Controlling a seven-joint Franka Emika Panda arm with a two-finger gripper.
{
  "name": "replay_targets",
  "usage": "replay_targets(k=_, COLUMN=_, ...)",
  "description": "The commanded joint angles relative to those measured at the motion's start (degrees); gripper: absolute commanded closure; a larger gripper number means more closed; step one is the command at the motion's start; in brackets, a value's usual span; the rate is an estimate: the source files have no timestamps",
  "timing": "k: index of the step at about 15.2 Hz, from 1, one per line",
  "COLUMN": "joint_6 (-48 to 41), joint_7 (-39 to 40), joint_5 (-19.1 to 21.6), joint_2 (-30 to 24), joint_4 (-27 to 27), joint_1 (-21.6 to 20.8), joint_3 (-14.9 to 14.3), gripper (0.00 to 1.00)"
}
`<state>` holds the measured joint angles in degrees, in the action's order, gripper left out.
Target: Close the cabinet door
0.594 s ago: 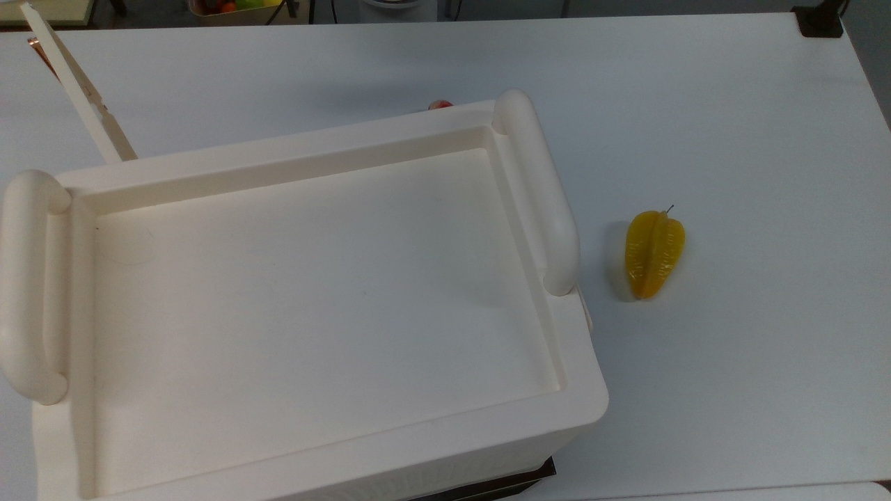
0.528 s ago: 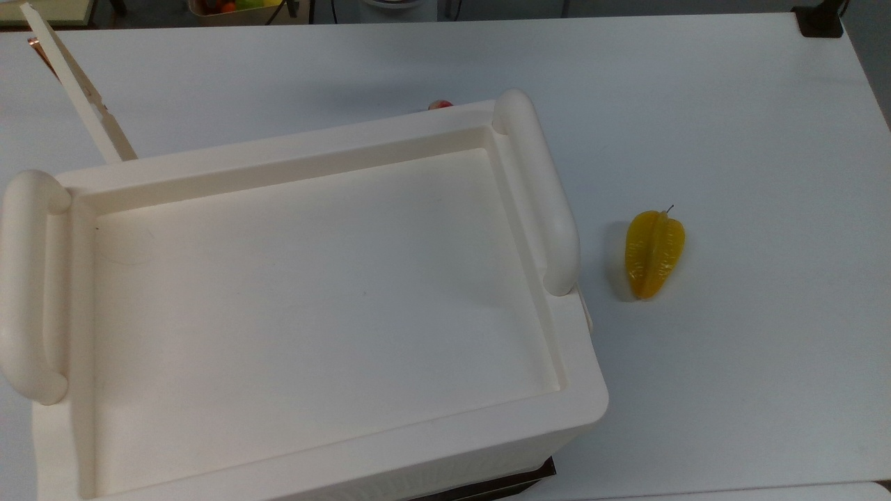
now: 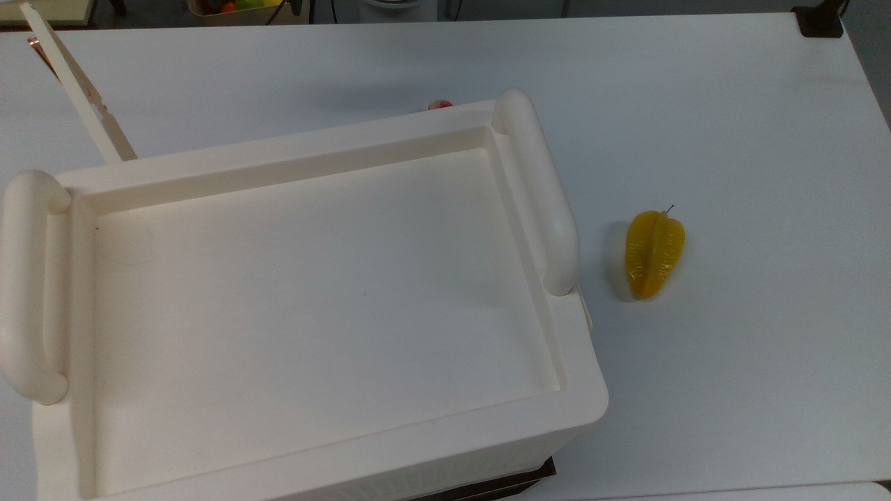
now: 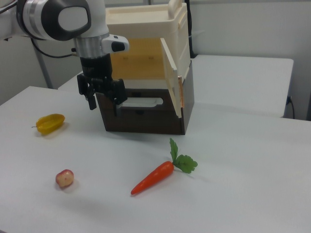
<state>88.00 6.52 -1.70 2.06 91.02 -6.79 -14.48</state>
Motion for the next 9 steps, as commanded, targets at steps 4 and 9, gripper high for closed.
replay_targets(k=4, joint_6=-2.84, joint_7=2.97, joint_5=2.57, joint_2=-1.54, joint_4=0.57, joint_1=0.29, joint_3=-0.47, gripper=0.57)
replay_targets(k=9, joint_6=-2.23, joint_7=12.69, joint_5=2.57, joint_2=-1.54, joint_4=-0.40, joint_1=2.30, joint_3=-0.47, gripper=1.00)
